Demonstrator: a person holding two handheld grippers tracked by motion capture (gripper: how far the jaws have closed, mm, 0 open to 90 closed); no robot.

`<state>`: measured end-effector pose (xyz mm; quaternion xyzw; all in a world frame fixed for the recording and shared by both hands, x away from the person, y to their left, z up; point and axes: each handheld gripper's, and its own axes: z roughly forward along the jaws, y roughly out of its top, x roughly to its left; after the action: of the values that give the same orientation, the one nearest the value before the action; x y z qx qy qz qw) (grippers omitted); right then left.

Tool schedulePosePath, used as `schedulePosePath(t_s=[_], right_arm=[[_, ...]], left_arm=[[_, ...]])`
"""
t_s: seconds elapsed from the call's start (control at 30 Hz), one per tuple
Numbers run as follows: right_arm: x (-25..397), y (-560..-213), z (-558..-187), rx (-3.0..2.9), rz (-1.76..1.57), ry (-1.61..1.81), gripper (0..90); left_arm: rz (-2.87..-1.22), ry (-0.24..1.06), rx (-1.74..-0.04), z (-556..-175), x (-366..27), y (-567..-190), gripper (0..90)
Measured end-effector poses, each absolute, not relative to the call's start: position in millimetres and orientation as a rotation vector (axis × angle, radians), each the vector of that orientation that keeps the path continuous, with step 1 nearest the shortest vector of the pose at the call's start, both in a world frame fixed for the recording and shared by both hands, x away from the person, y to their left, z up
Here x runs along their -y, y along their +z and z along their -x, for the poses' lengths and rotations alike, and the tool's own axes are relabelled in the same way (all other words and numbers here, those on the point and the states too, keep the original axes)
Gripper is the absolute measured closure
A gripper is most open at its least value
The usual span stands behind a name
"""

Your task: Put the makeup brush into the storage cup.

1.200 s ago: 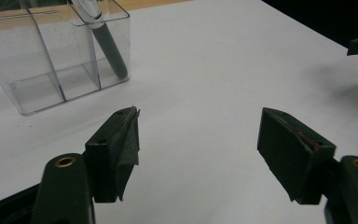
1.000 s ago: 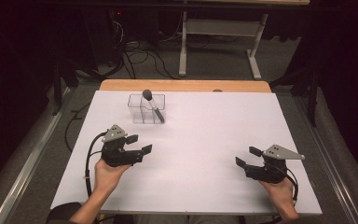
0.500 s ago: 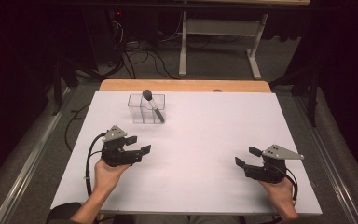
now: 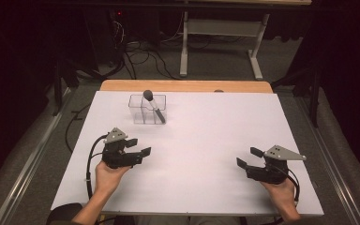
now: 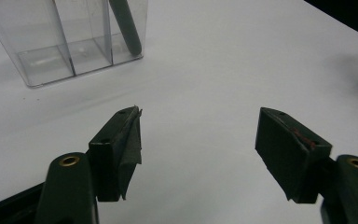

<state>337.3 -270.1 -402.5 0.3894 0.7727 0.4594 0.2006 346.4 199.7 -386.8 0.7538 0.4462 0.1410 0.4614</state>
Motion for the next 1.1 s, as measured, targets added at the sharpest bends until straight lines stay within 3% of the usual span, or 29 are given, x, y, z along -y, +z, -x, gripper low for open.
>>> schedulePosePath(t_s=[1.1], right_arm=[[270,-402,-336,-2.166,-1.088,1.277,29.6]], left_arm=[[-1.888,0.386,-1.116,-346,-195,-400,30.9]])
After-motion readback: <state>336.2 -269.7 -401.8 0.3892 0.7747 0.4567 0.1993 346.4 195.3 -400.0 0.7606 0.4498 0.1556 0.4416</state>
